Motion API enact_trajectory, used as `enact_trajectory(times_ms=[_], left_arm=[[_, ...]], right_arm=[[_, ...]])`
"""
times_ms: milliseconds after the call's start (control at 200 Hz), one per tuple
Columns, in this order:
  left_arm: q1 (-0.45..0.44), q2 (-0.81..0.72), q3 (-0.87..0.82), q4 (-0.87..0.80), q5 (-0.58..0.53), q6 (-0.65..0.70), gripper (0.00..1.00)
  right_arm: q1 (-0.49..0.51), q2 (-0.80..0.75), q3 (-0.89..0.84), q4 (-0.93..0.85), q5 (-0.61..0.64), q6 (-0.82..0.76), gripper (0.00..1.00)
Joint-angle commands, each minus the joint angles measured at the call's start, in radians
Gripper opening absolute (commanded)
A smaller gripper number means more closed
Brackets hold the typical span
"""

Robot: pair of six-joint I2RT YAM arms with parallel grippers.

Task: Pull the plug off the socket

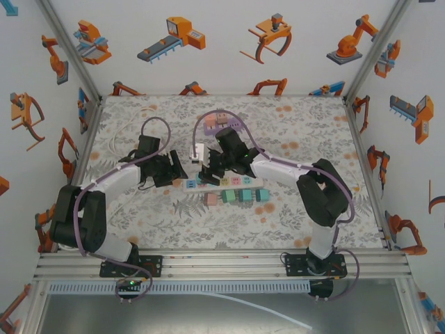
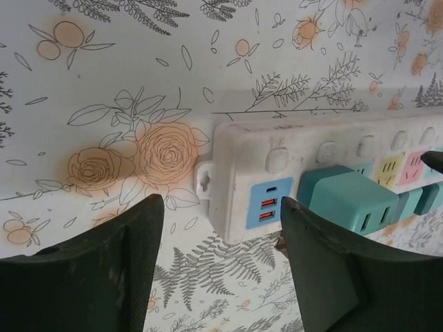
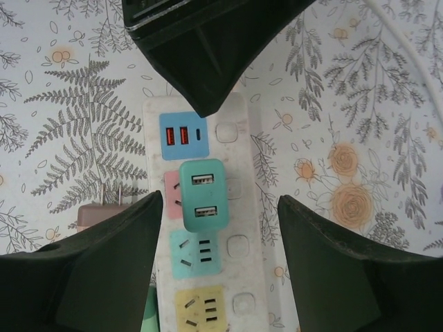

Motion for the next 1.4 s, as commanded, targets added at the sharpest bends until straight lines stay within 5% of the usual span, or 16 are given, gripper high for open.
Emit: enact_trajectory(times_ms=[0, 466, 866, 1397], left_arm=[[0.003, 0.028, 0.029, 0.013, 0.034, -0.016, 0.63], [-0.049, 0.129, 0.064, -0.06, 0.018, 0.055, 0.59], [-0.081, 0.166, 0.066, -0.158, -0.143, 0.089, 0.55], [-0.094, 0.171, 0.038, -0.161, -0.197, 0.077, 0.54]], right_arm=[[-0.001, 0.043, 0.059, -0.041, -0.049, -0.022, 0.59], [-0.002, 0.134, 0.153, -0.125, -0.083, -0.037, 0.36], [-0.002, 0.119, 0.181, -0.156, -0.103, -0.056, 0.21], [-0.001, 0.052, 0.184, -0.156, -0.098, -0.056, 0.11]])
